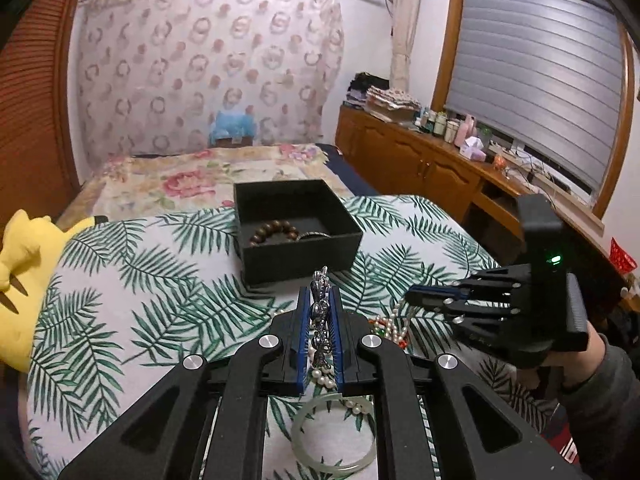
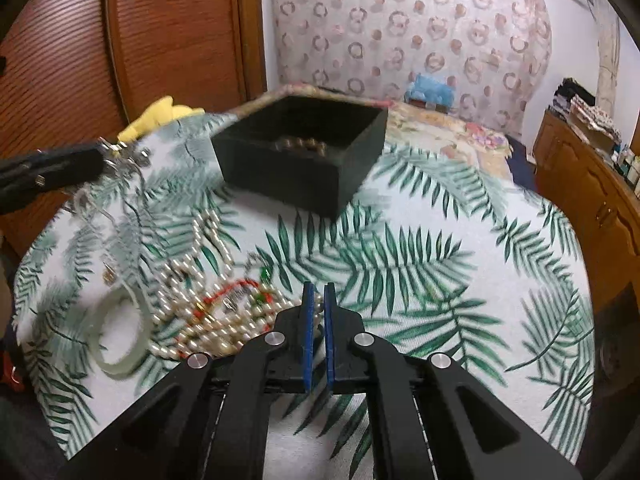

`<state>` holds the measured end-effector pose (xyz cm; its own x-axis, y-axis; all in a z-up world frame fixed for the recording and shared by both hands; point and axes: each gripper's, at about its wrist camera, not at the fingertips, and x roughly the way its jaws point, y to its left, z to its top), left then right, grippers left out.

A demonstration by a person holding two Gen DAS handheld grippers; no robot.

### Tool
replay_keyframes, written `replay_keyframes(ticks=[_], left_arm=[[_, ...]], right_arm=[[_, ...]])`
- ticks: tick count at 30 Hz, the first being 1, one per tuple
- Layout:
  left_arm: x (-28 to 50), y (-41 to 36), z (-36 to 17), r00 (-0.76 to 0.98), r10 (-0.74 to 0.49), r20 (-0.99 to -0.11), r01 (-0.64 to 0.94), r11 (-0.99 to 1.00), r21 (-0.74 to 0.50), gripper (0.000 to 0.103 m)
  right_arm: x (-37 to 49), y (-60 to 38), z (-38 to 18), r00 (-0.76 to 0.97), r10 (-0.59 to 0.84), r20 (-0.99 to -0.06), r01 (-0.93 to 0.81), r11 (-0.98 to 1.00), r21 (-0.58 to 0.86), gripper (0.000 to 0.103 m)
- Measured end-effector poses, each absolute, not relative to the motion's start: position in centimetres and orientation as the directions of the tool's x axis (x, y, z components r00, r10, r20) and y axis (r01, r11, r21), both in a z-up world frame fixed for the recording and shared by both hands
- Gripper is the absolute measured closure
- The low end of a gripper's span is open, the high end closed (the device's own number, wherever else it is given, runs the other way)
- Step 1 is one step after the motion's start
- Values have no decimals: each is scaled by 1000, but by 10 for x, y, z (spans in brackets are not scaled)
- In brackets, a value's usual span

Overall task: Organize jewelry
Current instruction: 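Grasp the silver hair clip with the left tool while the right tool grasps a silver chain, then carry the hair clip into the box with the left tool while the right tool drops the chain in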

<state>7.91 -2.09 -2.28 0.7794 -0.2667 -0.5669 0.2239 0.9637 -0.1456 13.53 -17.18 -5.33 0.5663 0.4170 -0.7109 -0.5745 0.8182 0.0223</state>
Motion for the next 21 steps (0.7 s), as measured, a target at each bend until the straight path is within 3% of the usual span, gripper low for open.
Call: replay_keyframes(ticks=[21], left_arm=[[82, -2, 12, 824, -228, -518, 202, 974, -107, 95]], right_arm=[[126, -161, 76, 686, 477, -550, -604, 794, -65, 97]])
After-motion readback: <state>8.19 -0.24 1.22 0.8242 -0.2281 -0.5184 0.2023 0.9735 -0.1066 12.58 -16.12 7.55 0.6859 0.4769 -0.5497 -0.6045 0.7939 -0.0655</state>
